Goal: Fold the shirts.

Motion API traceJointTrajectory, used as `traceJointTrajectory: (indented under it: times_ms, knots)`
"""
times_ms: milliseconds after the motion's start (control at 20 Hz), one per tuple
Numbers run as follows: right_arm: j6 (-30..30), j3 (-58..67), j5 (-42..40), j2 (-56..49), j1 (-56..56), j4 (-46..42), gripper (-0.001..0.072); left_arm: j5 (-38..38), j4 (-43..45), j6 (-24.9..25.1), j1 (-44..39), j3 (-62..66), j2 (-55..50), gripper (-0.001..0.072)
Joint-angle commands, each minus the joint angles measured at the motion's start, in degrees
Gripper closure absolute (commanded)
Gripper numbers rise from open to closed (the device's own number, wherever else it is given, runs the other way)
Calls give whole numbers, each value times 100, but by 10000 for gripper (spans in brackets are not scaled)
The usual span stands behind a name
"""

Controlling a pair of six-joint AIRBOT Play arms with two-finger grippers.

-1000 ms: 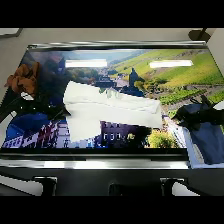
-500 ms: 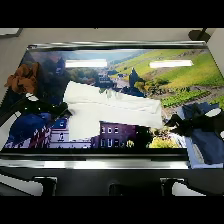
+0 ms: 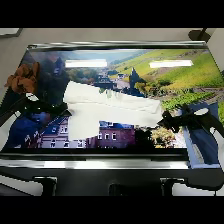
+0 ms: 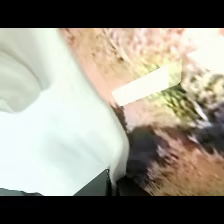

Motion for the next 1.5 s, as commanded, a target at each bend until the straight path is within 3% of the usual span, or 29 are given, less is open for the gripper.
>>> traceJointTrajectory:
  times_ms: [0, 100, 200, 450, 550, 750, 1000, 1150, 1300, 1350, 1400, 1450]
  knots:
    - [-131, 501, 271, 63, 260, 31, 668, -118, 48, 4, 66, 358, 470, 683]
    - [-442, 1331, 960, 470, 256, -280, 668, -160, 179, 24, 59, 979, 1113, 683]
    - [-754, 2356, 1117, 1191, 256, -625, 668, -57, 177, 24, -15, 1862, 1926, 683]
    - [-949, 4461, -942, 3508, 256, -1993, 668, 951, 269, 20, -76, 4524, 3659, 683]
    - [-719, 4599, -1327, 4334, 256, -2330, 668, 1091, 254, -2, -98, 4865, 4284, 683]
    - [11, 4599, -745, 5187, 256, -2677, 668, 1228, 280, -44, -160, 4666, 5237, 683]
    - [527, 4599, -365, 5324, 256, -2868, 668, 1126, 555, -63, -157, 4662, 5493, 685]
    - [634, 4599, 481, 5010, 256, -2868, 669, 579, 1049, -208, -157, 4638, 5239, 685]
    - [579, 4572, 2085, 4026, 256, -2717, 670, -269, 1198, -317, -157, 4190, 4701, 684]
    - [170, 4483, 2616, 3536, 264, -2549, 673, -485, 1211, -317, -160, 3847, 4444, 684]
    - [-142, 4301, 2846, 3075, 339, -2404, 673, -610, 1211, -297, -160, 3386, 4168, 684]
    - [-66, 4044, 2846, 2597, 557, -2474, 673, -625, 1211, -295, -160, 2874, 3906, 684]
